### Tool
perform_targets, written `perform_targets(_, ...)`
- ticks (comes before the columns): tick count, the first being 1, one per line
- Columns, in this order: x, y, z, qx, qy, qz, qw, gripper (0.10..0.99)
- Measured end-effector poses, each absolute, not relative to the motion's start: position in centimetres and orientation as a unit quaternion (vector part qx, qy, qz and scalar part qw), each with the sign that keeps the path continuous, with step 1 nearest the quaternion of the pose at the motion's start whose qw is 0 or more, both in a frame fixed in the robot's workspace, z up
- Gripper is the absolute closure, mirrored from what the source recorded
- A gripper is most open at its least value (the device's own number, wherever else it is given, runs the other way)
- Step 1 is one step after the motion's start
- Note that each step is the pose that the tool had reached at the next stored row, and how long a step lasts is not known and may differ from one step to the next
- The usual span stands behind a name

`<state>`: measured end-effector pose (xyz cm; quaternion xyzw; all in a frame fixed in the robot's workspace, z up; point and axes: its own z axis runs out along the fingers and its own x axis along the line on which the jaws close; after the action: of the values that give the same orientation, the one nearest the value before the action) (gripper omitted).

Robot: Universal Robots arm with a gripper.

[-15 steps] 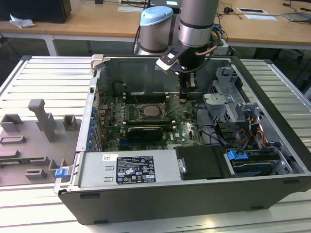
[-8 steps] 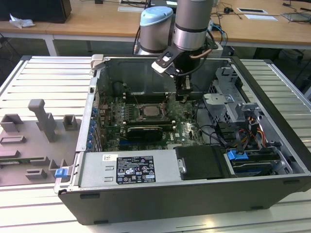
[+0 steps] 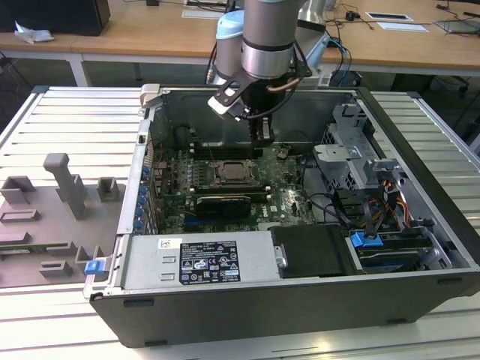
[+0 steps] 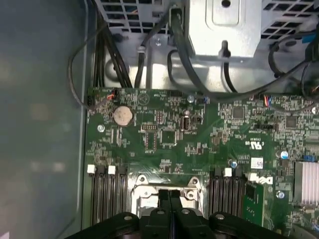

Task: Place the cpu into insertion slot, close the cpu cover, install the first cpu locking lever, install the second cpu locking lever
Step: 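Close the cpu cover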

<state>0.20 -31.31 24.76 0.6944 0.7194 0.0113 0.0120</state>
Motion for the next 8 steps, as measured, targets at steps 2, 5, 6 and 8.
perform_targets(2, -0.1, -31.3, 24.5, 0.694, 0.719, 0.011, 0.012, 0.98)
perform_targets(5, -0.8, -31.3, 24.3, 0.694, 0.72, 0.011, 0.012, 0.98)
perform_targets(6, -1.1, -31.3, 24.3, 0.694, 0.72, 0.011, 0.012, 0.98)
perform_targets(8, -1.5, -31.3, 24.2, 0.694, 0.72, 0.011, 0.012, 0.98)
